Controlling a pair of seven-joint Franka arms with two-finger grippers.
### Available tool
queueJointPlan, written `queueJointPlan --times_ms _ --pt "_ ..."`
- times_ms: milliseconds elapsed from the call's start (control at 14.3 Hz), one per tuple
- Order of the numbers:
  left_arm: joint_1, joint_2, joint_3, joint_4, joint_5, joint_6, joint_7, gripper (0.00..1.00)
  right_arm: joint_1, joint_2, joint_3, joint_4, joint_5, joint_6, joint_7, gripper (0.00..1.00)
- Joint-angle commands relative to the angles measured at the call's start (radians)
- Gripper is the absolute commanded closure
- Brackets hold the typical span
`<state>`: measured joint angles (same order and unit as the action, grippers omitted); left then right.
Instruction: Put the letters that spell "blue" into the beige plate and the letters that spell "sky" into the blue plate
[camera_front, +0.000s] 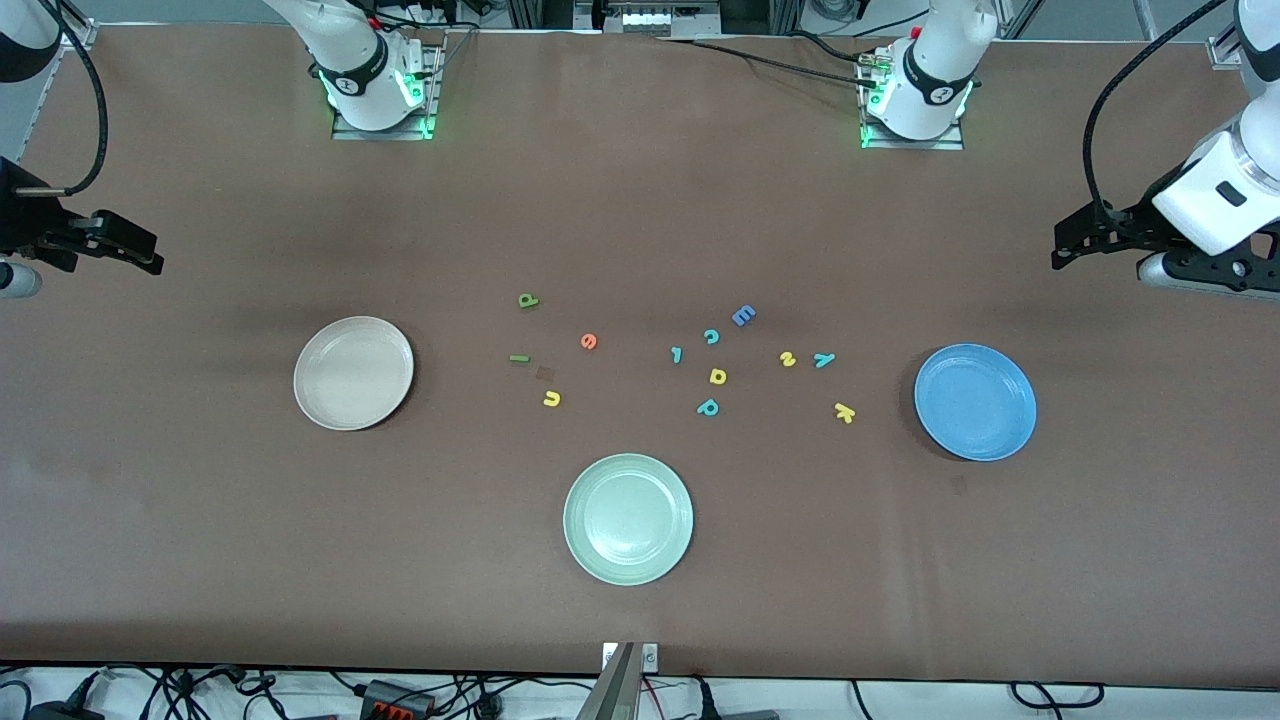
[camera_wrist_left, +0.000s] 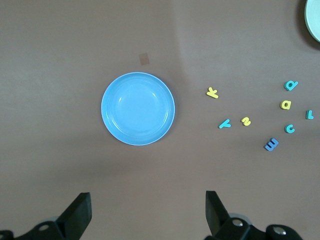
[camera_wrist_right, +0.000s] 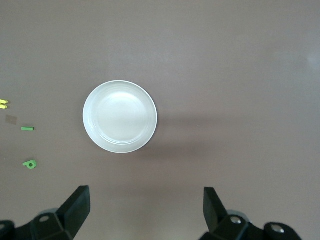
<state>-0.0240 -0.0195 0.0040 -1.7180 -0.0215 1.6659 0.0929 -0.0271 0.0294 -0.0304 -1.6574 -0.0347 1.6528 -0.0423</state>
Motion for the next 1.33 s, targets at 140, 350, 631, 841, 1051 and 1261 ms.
queueJointPlan --times_ms 140,350,631,841,1051,1261 --pt "0.006 0.000 -0.006 0.011 -0.002 -0.006 0.011 0.00 -0.010 -0.017 0.006 -0.002 0.010 -0.011 -0.004 0.00" --pt "0.006 0.004 -0.007 0.011 -0.002 -0.008 0.010 0.00 -0.008 -0.017 0.006 -0.004 0.010 -0.033 0.005 0.00" --pt "-0.002 0.085 -0.010 0.015 -0.005 -0.011 0.024 0.00 -0.010 -0.025 0.006 0.001 0.010 -0.065 0.013 0.00" --pt "-0.040 0.194 -0.024 0.017 -0.003 -0.005 0.024 0.00 -0.007 -0.022 0.006 0.004 0.009 -0.051 0.013 0.00" --pt "-0.100 0.285 -0.025 0.014 -0.008 0.081 0.018 0.00 -0.008 -0.022 0.006 0.004 0.010 -0.054 0.013 0.00" --pt "-0.123 0.409 -0.071 0.015 -0.003 0.283 0.022 0.00 -0.007 -0.020 0.007 0.002 0.009 -0.053 0.007 0.00"
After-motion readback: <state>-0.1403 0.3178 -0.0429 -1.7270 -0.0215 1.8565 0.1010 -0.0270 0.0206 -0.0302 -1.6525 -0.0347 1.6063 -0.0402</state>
